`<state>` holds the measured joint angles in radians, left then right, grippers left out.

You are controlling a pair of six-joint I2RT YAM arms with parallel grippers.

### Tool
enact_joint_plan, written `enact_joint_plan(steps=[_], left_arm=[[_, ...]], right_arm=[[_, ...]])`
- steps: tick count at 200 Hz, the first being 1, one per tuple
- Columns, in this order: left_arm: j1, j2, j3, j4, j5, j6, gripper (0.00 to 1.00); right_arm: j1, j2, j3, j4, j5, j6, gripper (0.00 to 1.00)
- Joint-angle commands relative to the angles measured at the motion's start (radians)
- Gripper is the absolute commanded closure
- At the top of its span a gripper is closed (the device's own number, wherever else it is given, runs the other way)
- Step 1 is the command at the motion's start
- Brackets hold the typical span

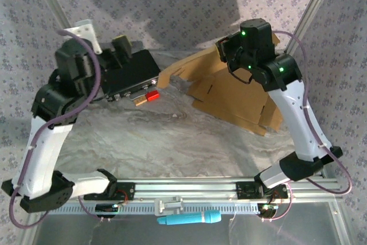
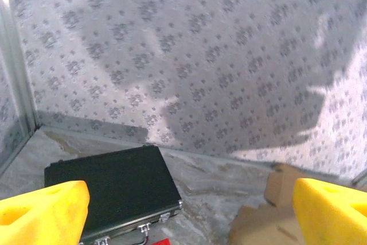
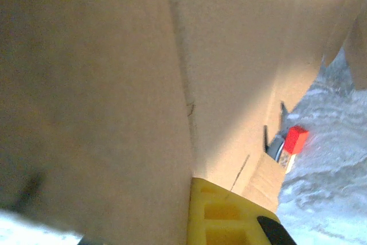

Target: Fold the paper box

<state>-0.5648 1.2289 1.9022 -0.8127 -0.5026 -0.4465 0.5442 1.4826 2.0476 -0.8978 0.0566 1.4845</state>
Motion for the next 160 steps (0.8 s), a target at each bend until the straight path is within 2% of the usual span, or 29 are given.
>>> enact_joint_plan(steps=[1, 21, 33, 46, 59, 75, 91, 111, 143, 160], left_arm=[[0.123, 0.050, -0.017, -0.060, 0.232, -0.155, 0.12], [0.226, 0.088, 0.032, -0.143, 0.349, -0.224, 0.13], [0.274, 0.117, 0.071, -0.191, 0.414, -0.264, 0.13], [0.303, 0.152, 0.098, -0.223, 0.476, -0.291, 0.14], [0.314, 0.199, 0.130, -0.253, 0.549, -0.304, 0.13], [0.317, 0.279, 0.202, -0.314, 0.630, -0.298, 0.11], [0.316, 0.333, 0.258, -0.335, 0.669, -0.312, 0.12], [0.301, 0.367, 0.276, -0.285, 0.683, -0.327, 0.13], [0.255, 0.468, 0.274, -0.254, 0.689, -0.327, 0.12], [0.231, 0.526, 0.286, -0.219, 0.686, -0.325, 0.11]], right_arm=[[0.076, -0.003, 0.110, -0.083, 0.186, 0.180, 1.00], [0.045, 0.150, 0.361, -0.216, 0.188, 0.203, 1.00], [-0.008, 0.269, 0.493, -0.269, 0.130, 0.247, 1.00], [-0.063, 0.379, 0.543, -0.281, 0.035, 0.326, 1.00], [-0.114, 0.461, 0.495, -0.196, -0.106, 0.421, 1.00], [-0.140, 0.542, 0.443, -0.068, -0.198, 0.445, 1.00], [-0.139, 0.597, 0.469, -0.061, -0.202, 0.393, 1.00], [-0.139, 0.599, 0.439, -0.064, -0.189, 0.323, 1.00], [-0.146, 0.516, 0.150, 0.066, -0.242, 0.320, 1.00], [-0.151, 0.490, 0.060, 0.101, -0.258, 0.336, 1.00]])
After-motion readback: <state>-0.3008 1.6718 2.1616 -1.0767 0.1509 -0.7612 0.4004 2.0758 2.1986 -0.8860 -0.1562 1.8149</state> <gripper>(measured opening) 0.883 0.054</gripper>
